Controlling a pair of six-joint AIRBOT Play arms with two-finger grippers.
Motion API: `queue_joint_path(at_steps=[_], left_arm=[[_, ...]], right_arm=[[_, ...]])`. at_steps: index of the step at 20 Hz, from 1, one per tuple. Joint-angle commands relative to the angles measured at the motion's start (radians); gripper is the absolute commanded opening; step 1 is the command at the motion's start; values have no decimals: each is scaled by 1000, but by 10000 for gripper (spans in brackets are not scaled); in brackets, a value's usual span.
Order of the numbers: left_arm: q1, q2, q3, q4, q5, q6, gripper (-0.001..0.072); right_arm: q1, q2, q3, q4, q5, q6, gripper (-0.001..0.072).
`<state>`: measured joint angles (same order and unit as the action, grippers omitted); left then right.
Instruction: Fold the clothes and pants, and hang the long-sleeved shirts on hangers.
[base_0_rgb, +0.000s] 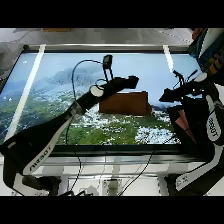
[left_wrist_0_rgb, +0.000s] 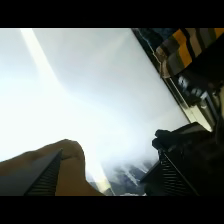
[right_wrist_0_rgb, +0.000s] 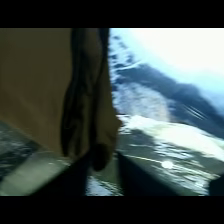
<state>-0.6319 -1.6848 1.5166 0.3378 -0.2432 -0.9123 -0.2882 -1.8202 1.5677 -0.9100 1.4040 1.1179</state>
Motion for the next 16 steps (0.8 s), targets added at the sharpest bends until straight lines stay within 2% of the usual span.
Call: queue_joint_path(at_steps=[1, 4, 7, 10, 11, 12, 13, 14, 15, 16], left_arm=[[60, 20, 1, 22, -151, 1, 702], [61, 20, 1, 22, -208, 1, 703], [57, 20, 1, 30, -208, 1, 702], [58, 20, 1, 31, -208, 1, 702], [60, 20, 1, 42, -209, 1, 702], [62, 20, 1, 71, -211, 1, 701], [63, 20, 1, 115, -212, 1, 697], [65, 21, 1, 171, -221, 1, 697], [69, 21, 1, 225, -237, 1, 694], [76, 26, 1, 295, -265, 0, 651]], right_arm=[[-15, -1, -175, 190, -128, -32, 690], [55, -23, -256, 220, -251, 25, 691], [149, -53, -257, 275, -313, 25, 692], [247, -56, -256, 323, -439, 25, 687], [278, -56, -255, 333, -483, 25, 613], [306, -55, -253, 330, -520, 24, 377], [328, -55, -250, 330, -550, 24, 89], [341, -55, -244, 329, -564, 22, 12], [346, -55, -231, 328, -563, 21, 14], [346, -48, -212, 328, -554, 21, 14]])
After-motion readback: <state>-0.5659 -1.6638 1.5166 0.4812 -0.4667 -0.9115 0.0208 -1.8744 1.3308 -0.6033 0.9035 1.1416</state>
